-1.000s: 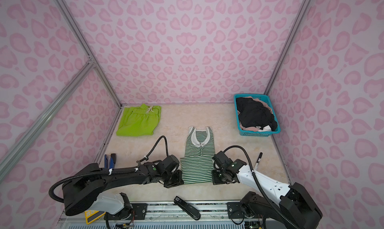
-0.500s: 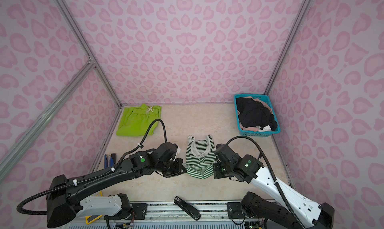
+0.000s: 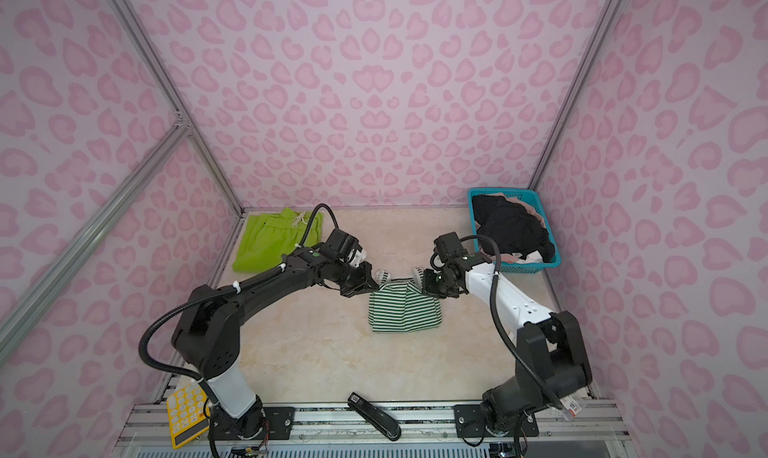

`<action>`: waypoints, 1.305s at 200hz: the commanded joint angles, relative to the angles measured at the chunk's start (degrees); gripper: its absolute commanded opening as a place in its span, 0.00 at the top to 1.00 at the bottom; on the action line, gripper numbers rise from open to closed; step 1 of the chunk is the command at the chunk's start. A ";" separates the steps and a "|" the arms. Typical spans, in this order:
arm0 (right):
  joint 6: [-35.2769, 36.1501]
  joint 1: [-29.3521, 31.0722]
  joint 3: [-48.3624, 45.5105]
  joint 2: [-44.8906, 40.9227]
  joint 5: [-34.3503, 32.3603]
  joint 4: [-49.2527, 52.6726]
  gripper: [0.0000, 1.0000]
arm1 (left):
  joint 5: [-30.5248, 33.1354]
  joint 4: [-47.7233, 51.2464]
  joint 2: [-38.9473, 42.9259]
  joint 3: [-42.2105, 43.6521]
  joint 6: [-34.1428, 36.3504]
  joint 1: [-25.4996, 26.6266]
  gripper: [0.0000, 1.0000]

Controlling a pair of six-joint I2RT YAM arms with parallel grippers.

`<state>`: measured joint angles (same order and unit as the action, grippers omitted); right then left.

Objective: Fold and stack the mixed laundry pile
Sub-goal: 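Fold the lifted edge with both grippers toward the shoulder straps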

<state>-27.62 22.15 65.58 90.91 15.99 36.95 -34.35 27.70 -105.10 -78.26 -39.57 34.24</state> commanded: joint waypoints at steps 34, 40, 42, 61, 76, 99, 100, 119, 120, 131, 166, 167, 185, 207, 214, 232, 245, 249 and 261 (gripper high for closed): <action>5.22 -3.60 5.56 12.24 2.98 -7.51 0.65 | -5.29 -11.75 -11.71 -4.62 -1.03 -6.90 0.78; 5.60 -3.74 5.67 12.17 2.48 -7.59 0.63 | -4.97 -12.77 -11.92 -4.62 -1.33 -7.36 0.74; 5.63 -3.75 5.71 12.09 2.29 -7.57 0.63 | -4.77 -12.96 -11.96 -4.62 -1.37 -7.48 0.73; 6.73 -3.66 4.36 9.75 1.69 -9.01 0.59 | -2.99 -13.95 -10.94 -4.62 -0.63 -8.29 0.68; 7.74 -3.62 3.05 7.46 1.24 -9.32 0.57 | -1.95 -14.00 -9.35 -4.62 0.36 -8.49 0.66; 10.75 -3.26 1.44 4.74 0.94 -8.65 0.56 | -0.52 -13.30 -6.12 -3.40 1.85 -8.49 0.65; 10.83 -3.21 1.42 4.68 0.87 -8.52 0.56 | -0.49 -13.29 -5.97 -3.22 1.90 -8.49 0.65; 13.70 -3.12 1.13 4.27 -1.04 -6.77 0.51 | -0.04 -12.67 -3.32 -0.23 3.39 -8.40 0.65; 13.80 -3.10 1.13 4.27 -1.13 -6.74 0.50 | -0.03 -12.58 -3.21 -0.05 3.51 -8.40 0.65; 14.95 -3.09 0.87 4.48 -1.69 -6.55 0.49 | 0.74 -11.40 -2.13 1.86 5.00 -8.14 0.60; 17.60 -3.16 1.28 7.36 -1.78 -7.59 0.46 | 5.28 -9.51 -0.45 7.74 8.40 -6.76 0.57; 17.60 -3.17 1.29 7.53 -1.85 -7.59 0.46 | 5.44 -9.51 -0.45 7.80 8.47 -6.70 0.57; 18.38 -3.15 2.43 9.82 -3.28 -7.94 0.45 | 7.92 -9.44 -1.69 8.11 10.25 -5.74 0.57; 19.67 -3.08 3.91 12.55 -4.61 -8.18 0.45 | 10.30 -9.16 -4.21 5.89 13.01 -4.49 0.57; 20.08 -3.09 4.19 13.22 -5.06 -8.47 0.45 | 10.93 -9.02 -5.09 4.92 13.86 -4.14 0.57; 21.12 -3.15 5.00 14.35 -5.95 -8.64 0.46 | 12.34 -8.55 -7.12 2.61 16.00 -3.41 0.57; 21.97 -3.08 5.34 14.79 -6.23 -9.41 0.46 | 12.96 -8.67 -8.28 1.53 17.20 -3.04 0.57; 22.19 -3.08 5.35 15.04 -6.31 -9.65 0.46 | 13.07 -8.69 -8.55 1.28 17.60 -2.96 0.57; 23.02 -3.04 6.06 15.59 -6.30 -9.80 0.47 | 13.56 -8.87 -9.14 0.76 18.52 -2.78 0.57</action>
<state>-7.09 18.96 70.83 105.38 10.92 28.34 -23.31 18.68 -112.79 -76.03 -24.97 31.22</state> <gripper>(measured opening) 0.539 0.432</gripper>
